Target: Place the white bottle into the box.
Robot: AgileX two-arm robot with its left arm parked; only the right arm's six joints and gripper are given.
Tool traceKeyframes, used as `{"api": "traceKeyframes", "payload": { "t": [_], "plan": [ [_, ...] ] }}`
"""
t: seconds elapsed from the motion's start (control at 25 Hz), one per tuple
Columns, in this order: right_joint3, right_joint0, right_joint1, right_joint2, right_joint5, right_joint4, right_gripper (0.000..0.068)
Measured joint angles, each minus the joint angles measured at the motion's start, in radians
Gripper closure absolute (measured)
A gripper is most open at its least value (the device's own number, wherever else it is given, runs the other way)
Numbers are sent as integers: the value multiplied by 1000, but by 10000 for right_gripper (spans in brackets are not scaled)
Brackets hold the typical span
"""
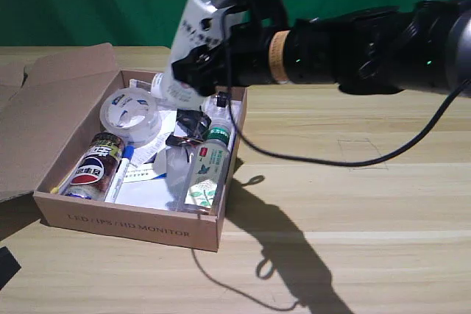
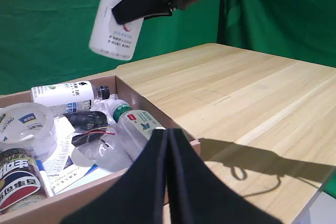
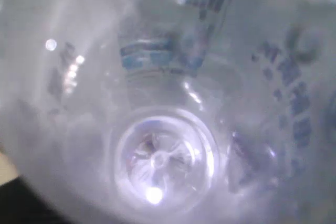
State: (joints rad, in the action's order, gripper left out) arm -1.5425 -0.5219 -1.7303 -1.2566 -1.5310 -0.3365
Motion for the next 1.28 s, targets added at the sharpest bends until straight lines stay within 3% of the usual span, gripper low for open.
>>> {"api": "traceKeyframes", "payload": {
  "t": [0.2, 0.36, 0.44, 0.72, 0.88, 1.0, 1.12, 1.2, 1.28],
  "plan": [
    [-125, -111, -1, 0, -49, 77, 154],
    [-143, -110, -1, 0, -159, 191, 25],
    [-152, -109, -1, 0, -176, 230, 5],
    [-180, -109, -1, 0, -181, 189, 3],
    [-183, -109, 16, 0, -182, 253, 23],
    [-182, -109, 62, 0, -182, 383, 135],
    [-177, -108, 122, 0, -164, 556, 363],
    [-171, -90, 175, 0, -130, 643, 553],
    [-163, -51, 234, 1, -97, 657, 640]
  ]
}}
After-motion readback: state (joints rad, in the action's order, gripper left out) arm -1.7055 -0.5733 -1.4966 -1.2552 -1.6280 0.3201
